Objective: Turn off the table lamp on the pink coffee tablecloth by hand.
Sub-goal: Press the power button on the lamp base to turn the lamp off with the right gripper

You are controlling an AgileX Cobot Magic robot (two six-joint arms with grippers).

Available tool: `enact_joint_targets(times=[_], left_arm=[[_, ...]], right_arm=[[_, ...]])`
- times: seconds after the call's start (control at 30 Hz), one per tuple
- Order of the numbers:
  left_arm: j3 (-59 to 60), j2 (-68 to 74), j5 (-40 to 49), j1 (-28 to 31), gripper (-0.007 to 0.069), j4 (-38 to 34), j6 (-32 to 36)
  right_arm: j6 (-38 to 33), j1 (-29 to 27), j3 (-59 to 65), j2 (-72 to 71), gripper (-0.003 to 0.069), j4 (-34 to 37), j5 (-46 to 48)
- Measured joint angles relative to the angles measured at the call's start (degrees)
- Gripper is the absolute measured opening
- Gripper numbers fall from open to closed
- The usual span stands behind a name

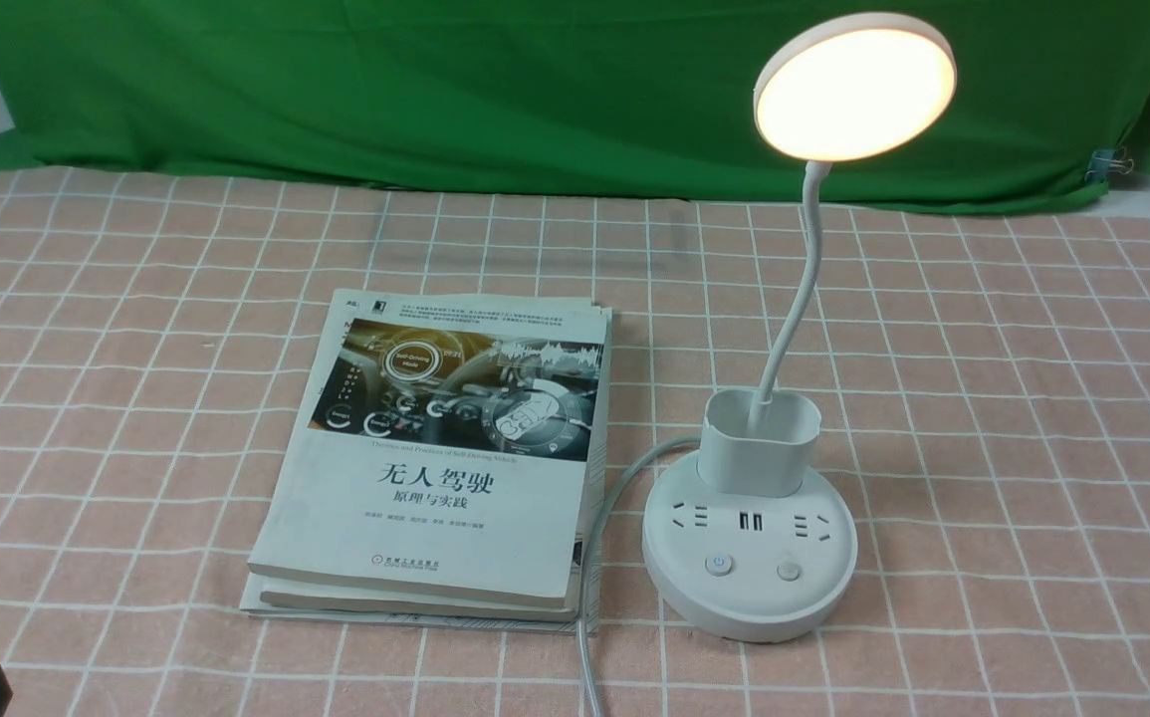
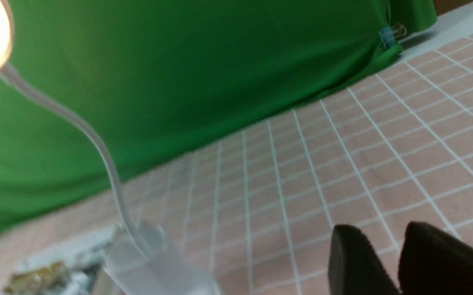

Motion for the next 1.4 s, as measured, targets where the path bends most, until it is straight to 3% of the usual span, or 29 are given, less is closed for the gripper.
enact_joint_targets(times=[0.2, 0.3, 0.47, 0.63, 0.8, 0.9, 1.13, 1.23, 1.4], left_arm=[[0.0, 0.0, 0.0, 0.0, 0.0006, 0.0, 0.0], [0.0, 0.0, 0.0, 0.0, 0.0006, 0.0, 0.0], [0.0, 0.0, 0.0, 0.0, 0.0006, 0.0, 0.0], [0.0, 0.0, 0.0, 0.0, 0.0006, 0.0, 0.0], [0.0, 0.0, 0.0, 0.0, 0.0006, 0.0, 0.0], [0.0, 0.0, 0.0, 0.0, 0.0006, 0.0, 0.0], [0.0, 0.0, 0.0, 0.0, 0.0006, 0.0, 0.0], [0.0, 0.0, 0.0, 0.0, 0.0006, 0.0, 0.0], [0.0, 0.0, 0.0, 0.0, 0.0006, 0.0, 0.0]], right_arm=[[1.41, 0.0, 0.0, 0.0, 0.0237, 0.05, -4.33], [2.64, 0.0, -0.12, 0.2, 0.0199, 0.1, -2.1], [-4.18, 0.0, -14.2, 11.9, 0.005, 0.18, 21.62], [-17.23, 0.0, -31.25, 33.33, 0.0044, 0.23, 41.81], [-22.64, 0.21, -39.66, 51.13, 0.0041, 0.77, 48.51], [-23.82, 2.8, -43.11, 58.93, 0.0041, 1.82, 49.41], [-15.3, 24.99, -53.18, 79.65, 0.0041, -1.67, 44.87], [-12.64, 29.82, -57.11, 85.64, 0.0042, -3.02, 42.55], [-11.29, 31.58, -61.56, 93.21, 0.0045, -3.52, 39.6]])
